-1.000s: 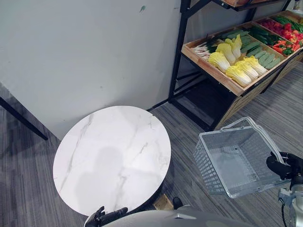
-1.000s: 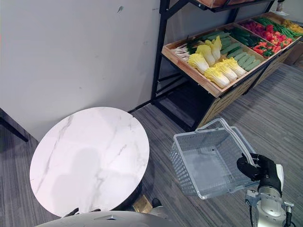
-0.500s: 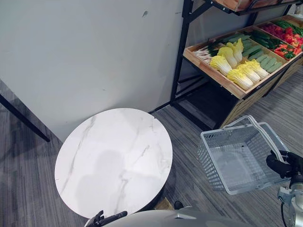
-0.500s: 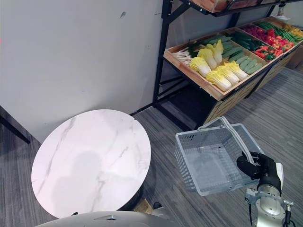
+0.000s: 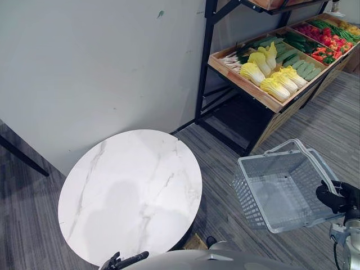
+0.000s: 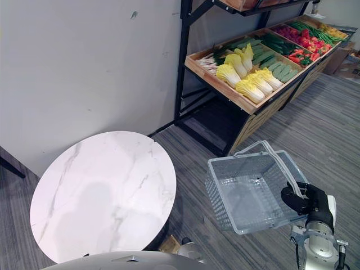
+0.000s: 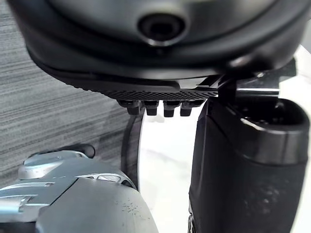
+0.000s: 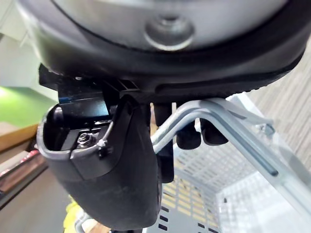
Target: Pick vegetable in the basket
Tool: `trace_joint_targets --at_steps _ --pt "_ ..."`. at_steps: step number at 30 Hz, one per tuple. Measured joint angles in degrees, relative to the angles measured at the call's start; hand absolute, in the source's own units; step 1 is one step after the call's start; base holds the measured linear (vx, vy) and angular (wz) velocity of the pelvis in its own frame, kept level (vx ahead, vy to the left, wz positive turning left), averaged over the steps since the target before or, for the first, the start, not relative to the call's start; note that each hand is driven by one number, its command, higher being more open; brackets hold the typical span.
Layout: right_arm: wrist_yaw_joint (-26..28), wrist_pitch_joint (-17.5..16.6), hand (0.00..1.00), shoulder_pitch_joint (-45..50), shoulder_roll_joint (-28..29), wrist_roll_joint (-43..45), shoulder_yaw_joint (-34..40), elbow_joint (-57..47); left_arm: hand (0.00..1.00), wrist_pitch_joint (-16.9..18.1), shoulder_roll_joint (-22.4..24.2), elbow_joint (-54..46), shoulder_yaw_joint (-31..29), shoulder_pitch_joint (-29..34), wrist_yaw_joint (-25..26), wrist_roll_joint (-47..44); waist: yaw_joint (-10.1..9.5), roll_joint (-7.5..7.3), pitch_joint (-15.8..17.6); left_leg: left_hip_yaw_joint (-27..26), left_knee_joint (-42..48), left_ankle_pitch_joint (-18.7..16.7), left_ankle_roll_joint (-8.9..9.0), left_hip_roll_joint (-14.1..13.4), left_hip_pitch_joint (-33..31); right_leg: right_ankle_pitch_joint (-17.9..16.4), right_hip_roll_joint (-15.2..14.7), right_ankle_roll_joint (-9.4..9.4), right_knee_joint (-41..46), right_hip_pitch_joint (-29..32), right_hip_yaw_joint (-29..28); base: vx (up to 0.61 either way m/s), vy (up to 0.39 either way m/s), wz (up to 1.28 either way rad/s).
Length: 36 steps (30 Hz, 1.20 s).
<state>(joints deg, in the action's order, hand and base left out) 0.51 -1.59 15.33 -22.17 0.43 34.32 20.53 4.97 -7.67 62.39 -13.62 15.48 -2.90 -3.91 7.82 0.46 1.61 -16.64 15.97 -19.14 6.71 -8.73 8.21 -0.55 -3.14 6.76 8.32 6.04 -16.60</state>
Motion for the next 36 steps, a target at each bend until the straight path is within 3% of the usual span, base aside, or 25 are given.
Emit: trace_joint_targets --at_steps 3,6,8,9,11,12,14,16,17,18,19,22,25,29,31,36 --pt "-0.59 0.01 0.00 1.57 6.10 0.00 0.18 -2.65 1.00 -0.15 0.08 -0.33 -0.55 -0.45 0.50 -0.02 -0.95 -0.61 0.47 -2.73 1.67 -1.12 0.55 -1.19 0.46 0.57 1.56 0.31 0.67 0.66 -2.31 -0.02 -0.005 -0.40" --pt "-1.38 0.51 0.00 2.27 11.50 -0.02 0.05 -7.34 1.00 -0.24 0.39 -2.51 -0.63 -1.96 1.00 -0.08 -1.44 -1.22 4.23 -5.63 6.42 -3.38 0.45 -3.56 -0.42 2.59 2.59 -0.67 0.53 1.20 -2.91 -0.10 -0.007 -0.52" --pt "-2.52 1.76 0.00 2.94 12.74 -0.03 0.02 -9.88 1.00 -0.27 0.78 -3.02 -1.31 -4.85 1.16 -0.19 -1.71 -1.28 5.32 -6.43 8.36 -3.22 -0.99 -4.36 -2.94 5.00 2.36 -7.45 -2.18 2.28 -0.99 -0.18 -0.015 -0.26" --pt "-3.55 2.46 0.00 2.88 13.18 -0.04 -0.14 -11.67 1.00 -0.10 1.89 -3.79 -2.86 -6.94 1.29 -0.49 -2.14 -0.21 6.51 -7.36 7.69 -1.87 -1.94 -5.10 -3.94 2.14 1.12 -11.10 3.66 4.28 5.50 -0.10 -0.004 -0.18" --pt "-4.02 2.64 0.00 2.88 13.14 -0.07 -0.56 -12.06 1.00 0.60 1.66 -5.16 -3.03 -7.29 1.57 -1.05 -2.93 -0.65 7.46 -8.23 7.13 -0.85 -2.37 -4.68 -3.92 -3.10 -3.47 -8.92 18.72 6.05 13.90 -0.05 0.016 -0.22" --pt "-4.21 2.69 0.00 2.52 12.82 -0.06 -1.77 -12.05 1.00 0.00 0.69 -5.00 -2.95 -6.87 1.45 -1.10 -3.16 -1.83 7.02 -8.44 7.90 -0.81 -2.40 -4.72 -4.30 -5.66 -6.12 -7.74 24.01 5.50 16.99 0.01 -0.017 -0.28" --pt "-4.20 2.70 0.00 0.30 11.61 -0.04 -4.74 -11.96 1.00 -0.26 -1.16 -4.48 -3.32 -6.41 1.51 -1.16 -3.29 -3.27 7.09 -8.72 10.74 -0.69 -2.64 -4.50 -6.40 -6.28 -7.80 -6.18 25.80 7.39 21.23 -0.01 -0.127 -0.43" --pt "-3.90 2.74 0.00 -3.77 9.55 0.02 -8.07 -10.75 1.00 -0.74 -1.27 -2.93 -5.53 -6.67 1.53 -2.46 -4.73 -3.54 7.25 -8.61 12.17 1.72 -6.79 -4.42 -9.90 -3.63 -5.91 -7.14 16.58 6.60 21.38 -0.10 -0.087 -0.86" --pt "-3.79 2.58 0.00 -7.16 8.10 0.08 -9.74 -10.03 1.00 -0.64 -1.03 -1.98 -6.30 -6.73 1.50 -2.96 -6.65 -2.52 6.73 -8.25 3.47 2.22 -5.44 -2.15 -10.55 -2.90 -5.84 -5.70 9.83 4.43 22.27 -0.11 -0.054 -1.02" --pt "-3.55 2.57 0.00 -9.61 7.17 0.10 -11.04 -9.33 1.00 -0.24 -0.73 -1.99 -7.27 -6.72 1.51 -3.37 -7.54 -3.69 7.29 -9.47 2.62 6.03 -3.20 -1.41 -10.01 -7.48 -8.81 -4.12 15.99 5.96 26.44 -0.07 -0.076 -0.95" --pt "-3.13 2.52 0.00 -10.98 6.06 0.13 -12.53 -9.07 1.00 -0.29 -1.47 -1.67 -7.99 -6.93 2.35 -3.95 -8.33 -4.62 7.92 -10.32 3.81 6.37 -3.47 -1.19 -10.83 -9.38 -9.92 -0.52 13.36 3.77 29.60 -0.03 -0.110 -0.40" --pt "-1.21 2.51 0.00 -11.91 3.12 0.87 -15.65 -8.88 1.00 -0.55 -0.23 -1.08 -8.17 -6.17 2.73 -4.99 -8.16 -1.75 7.90 -8.69 4.09 8.01 -2.77 -5.02 -12.74 -3.87 -5.05 -1.84 3.97 0.25 32.12 -0.08 -0.168 0.09" --pt "-0.90 2.35 0.00 -11.89 1.13 2.25 -16.49 -8.81 1.00 -1.11 0.80 -1.08 -8.12 -5.75 2.69 -5.31 -8.04 -1.52 7.92 -8.42 1.05 11.43 -1.55 -5.94 -12.64 0.41 -2.48 -3.34 -3.64 -2.72 33.54 -0.03 -0.123 0.04" --pt "-1.05 2.33 0.00 -11.39 0.82 2.27 -16.48 -7.43 1.00 -1.36 1.21 -1.09 -8.09 -5.65 2.74 -7.08 -7.62 -0.94 7.96 -8.17 -0.20 13.12 -0.59 -7.04 -10.78 3.27 -0.22 -4.56 -9.44 -6.95 33.93 -0.04 -0.078 0.02" --pt "-1.09 2.30 0.00 -9.92 0.82 2.32 -16.28 -7.36 1.00 -1.35 1.40 -1.14 -8.07 -5.66 2.71 -7.12 -7.45 0.11 7.73 -8.31 -0.05 13.20 -0.42 -7.67 -9.52 4.58 0.77 -4.99 -12.11 -9.27 33.58 -0.04 -0.032 -0.06" --pt "-1.12 2.28 0.00 -7.26 0.83 2.25 -14.49 -7.36 1.00 -1.42 1.45 -1.17 -8.07 -5.33 2.67 -6.88 -6.17 1.93 7.78 -9.08 -0.06 12.95 -0.09 -8.07 -8.02 5.12 1.38 -5.05 -12.85 -10.22 31.77 -0.06 0.017 -0.12"
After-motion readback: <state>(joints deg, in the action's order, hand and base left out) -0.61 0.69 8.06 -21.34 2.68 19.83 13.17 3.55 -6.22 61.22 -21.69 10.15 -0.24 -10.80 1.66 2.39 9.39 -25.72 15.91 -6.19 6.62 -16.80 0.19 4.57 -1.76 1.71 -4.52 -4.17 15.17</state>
